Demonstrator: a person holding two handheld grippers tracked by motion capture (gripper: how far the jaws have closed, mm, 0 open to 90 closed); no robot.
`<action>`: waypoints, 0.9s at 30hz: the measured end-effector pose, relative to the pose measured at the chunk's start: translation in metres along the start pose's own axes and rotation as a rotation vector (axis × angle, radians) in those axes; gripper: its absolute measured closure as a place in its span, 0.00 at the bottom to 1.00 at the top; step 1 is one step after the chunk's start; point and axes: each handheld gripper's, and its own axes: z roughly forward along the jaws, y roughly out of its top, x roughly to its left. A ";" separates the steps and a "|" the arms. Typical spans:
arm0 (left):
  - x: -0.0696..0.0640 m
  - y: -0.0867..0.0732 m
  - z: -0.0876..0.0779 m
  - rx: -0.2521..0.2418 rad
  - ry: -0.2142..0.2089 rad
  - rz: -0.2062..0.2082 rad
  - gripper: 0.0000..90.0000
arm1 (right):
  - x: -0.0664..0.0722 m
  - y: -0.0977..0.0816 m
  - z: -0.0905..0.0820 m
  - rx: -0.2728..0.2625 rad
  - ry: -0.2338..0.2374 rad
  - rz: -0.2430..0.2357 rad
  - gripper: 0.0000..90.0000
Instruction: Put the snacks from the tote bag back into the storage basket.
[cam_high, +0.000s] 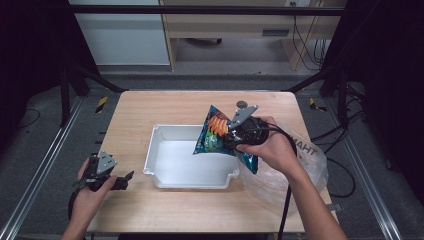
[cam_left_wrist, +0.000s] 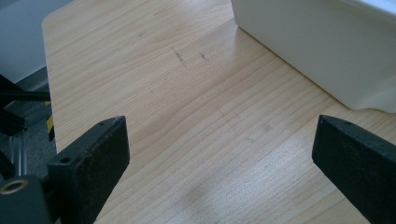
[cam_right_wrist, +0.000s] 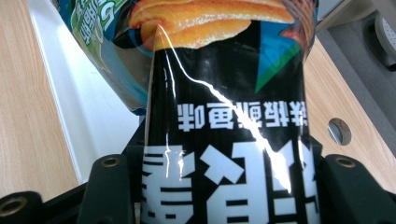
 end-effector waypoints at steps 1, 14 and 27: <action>0.000 0.000 0.000 -0.001 0.000 0.000 0.04 | 0.000 0.001 0.001 -0.001 0.001 -0.004 0.48; 0.000 0.000 0.000 -0.004 0.001 -0.003 0.04 | 0.003 0.013 0.013 -0.014 0.018 -0.037 0.48; 0.000 0.000 0.000 -0.009 0.001 -0.007 0.04 | 0.008 0.024 0.027 -0.015 0.039 -0.058 0.48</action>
